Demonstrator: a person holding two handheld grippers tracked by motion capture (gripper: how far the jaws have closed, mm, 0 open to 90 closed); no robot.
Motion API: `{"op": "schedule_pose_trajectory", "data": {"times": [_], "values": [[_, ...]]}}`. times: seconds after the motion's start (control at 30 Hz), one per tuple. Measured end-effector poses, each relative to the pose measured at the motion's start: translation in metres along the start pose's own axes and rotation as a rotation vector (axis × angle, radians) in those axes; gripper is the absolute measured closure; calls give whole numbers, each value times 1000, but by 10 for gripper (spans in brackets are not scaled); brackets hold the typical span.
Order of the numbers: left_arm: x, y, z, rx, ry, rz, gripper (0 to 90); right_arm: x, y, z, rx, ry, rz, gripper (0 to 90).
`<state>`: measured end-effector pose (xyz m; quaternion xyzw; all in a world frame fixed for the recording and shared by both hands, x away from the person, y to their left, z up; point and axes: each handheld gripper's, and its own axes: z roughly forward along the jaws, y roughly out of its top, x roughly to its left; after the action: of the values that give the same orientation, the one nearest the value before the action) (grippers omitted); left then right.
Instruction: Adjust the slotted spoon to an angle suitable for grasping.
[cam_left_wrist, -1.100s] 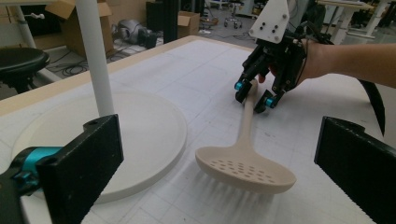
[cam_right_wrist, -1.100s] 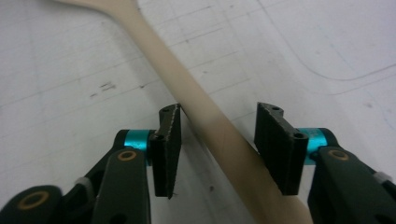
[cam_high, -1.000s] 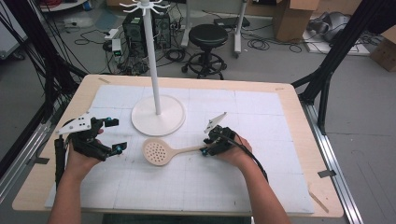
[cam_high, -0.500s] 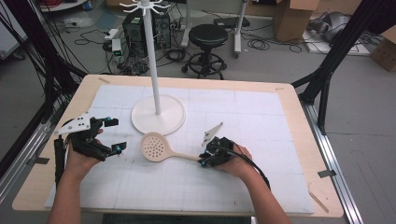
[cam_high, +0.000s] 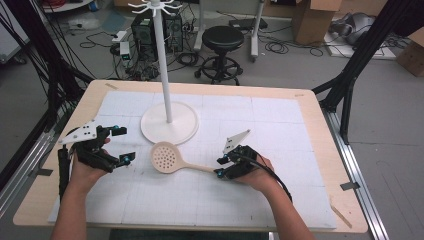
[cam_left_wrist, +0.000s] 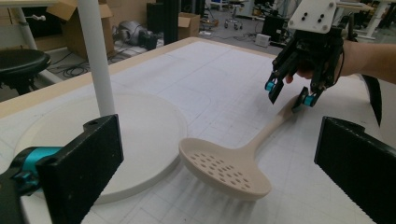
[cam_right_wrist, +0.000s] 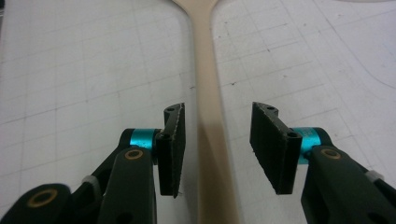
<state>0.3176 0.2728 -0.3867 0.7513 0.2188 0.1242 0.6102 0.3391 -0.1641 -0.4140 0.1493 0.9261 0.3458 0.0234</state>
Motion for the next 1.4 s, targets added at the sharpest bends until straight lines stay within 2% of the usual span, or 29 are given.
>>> {"op": "schedule_pose_trajectory", "data": {"times": [0.13,0.27,0.37,0.4,0.43,0.53,0.7,0.9,1.0,1.07,1.1,1.2,1.23,1.4], "values": [[0,0,0,-5,-1,1,17,2,2,-2,-22,-14,-2,522],[-1,1,0,-5,0,1,17,3,9,9,9,-11,-10,536],[-1,2,0,-5,-1,6,17,1,15,25,48,24,-19,658],[-1,2,0,-5,-1,6,17,1,15,25,48,24,-19,658],[-2,3,0,-11,-3,9,17,1,19,36,84,34,-39,754],[-2,5,-2,-21,-3,14,17,5,27,44,91,35,-80,762],[-2,6,-5,-30,2,14,17,17,49,63,91,63,-151,763],[-4,9,-9,-43,2,21,17,27,76,88,90,98,-164,763],[-4,10,-9,-42,1,24,17,30,83,94,93,104,-177,751],[-3,9,-10,-40,-1,25,18,30,84,93,89,100,-177,672],[-3,9,-10,-40,0,23,17,29,83,91,88,110,-163,651],[-3,9,-10,-37,0,23,17,29,79,81,82,95,-158,618],[-3,9,-10,-38,-1,24,17,27,71,68,71,92,-146,612],[-4,9,-12,-42,1,25,17,21,42,33,40,44,-107,597]]}}
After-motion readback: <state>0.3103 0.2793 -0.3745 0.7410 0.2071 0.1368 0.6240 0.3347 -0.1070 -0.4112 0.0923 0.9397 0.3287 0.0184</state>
